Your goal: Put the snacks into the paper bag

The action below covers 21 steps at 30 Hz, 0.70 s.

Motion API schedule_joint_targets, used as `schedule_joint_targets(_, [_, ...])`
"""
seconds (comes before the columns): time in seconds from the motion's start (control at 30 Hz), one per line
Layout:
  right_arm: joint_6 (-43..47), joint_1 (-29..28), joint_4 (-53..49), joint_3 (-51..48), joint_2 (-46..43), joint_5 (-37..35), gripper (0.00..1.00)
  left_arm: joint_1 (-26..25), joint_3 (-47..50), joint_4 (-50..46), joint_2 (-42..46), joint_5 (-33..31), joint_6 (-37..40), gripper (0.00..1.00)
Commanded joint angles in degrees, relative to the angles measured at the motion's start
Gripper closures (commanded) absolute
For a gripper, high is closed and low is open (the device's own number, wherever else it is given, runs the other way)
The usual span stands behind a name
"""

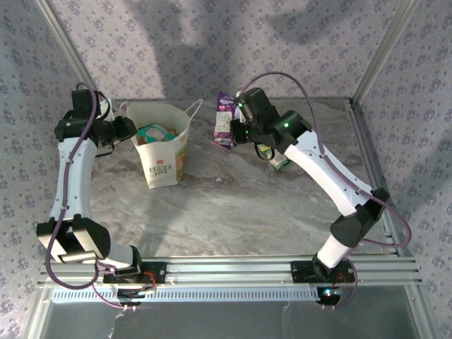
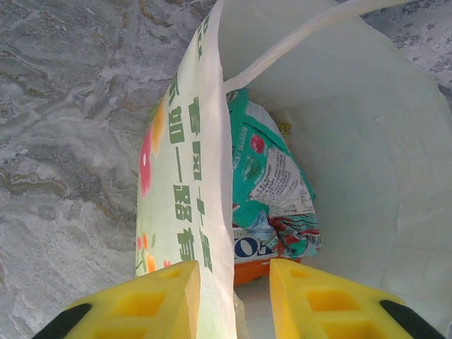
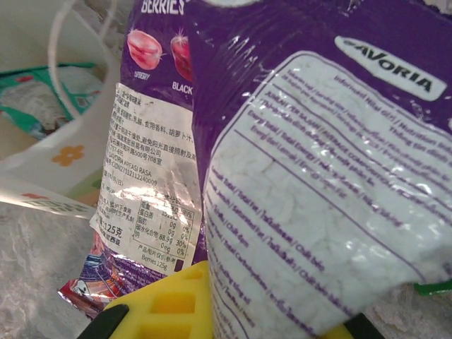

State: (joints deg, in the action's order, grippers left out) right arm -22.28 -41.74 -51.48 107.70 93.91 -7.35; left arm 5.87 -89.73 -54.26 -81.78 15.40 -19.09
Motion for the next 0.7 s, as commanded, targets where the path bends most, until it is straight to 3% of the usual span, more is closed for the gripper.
schedule_joint_targets(0.0, [2.36, -1.38, 2.28, 3.54, -2.81, -1.18, 0.87, -0.24, -0.27, -0.23, -0.55, 0.15, -0.07, 0.7])
schedule_joint_targets(0.37, [5.1, -4.62, 6.65, 8.63, -1.4, 1.63, 0.86, -0.28, 0.44, 0.28, -0.58, 0.42, 0.37, 0.83])
schedule_joint_targets(0.67, [6.76, -6.45, 6.96, 16.65, 4.42, 4.46, 0.86, -0.29, 1.48, 0.11, 0.04, -0.85, 1.47, 0.85])
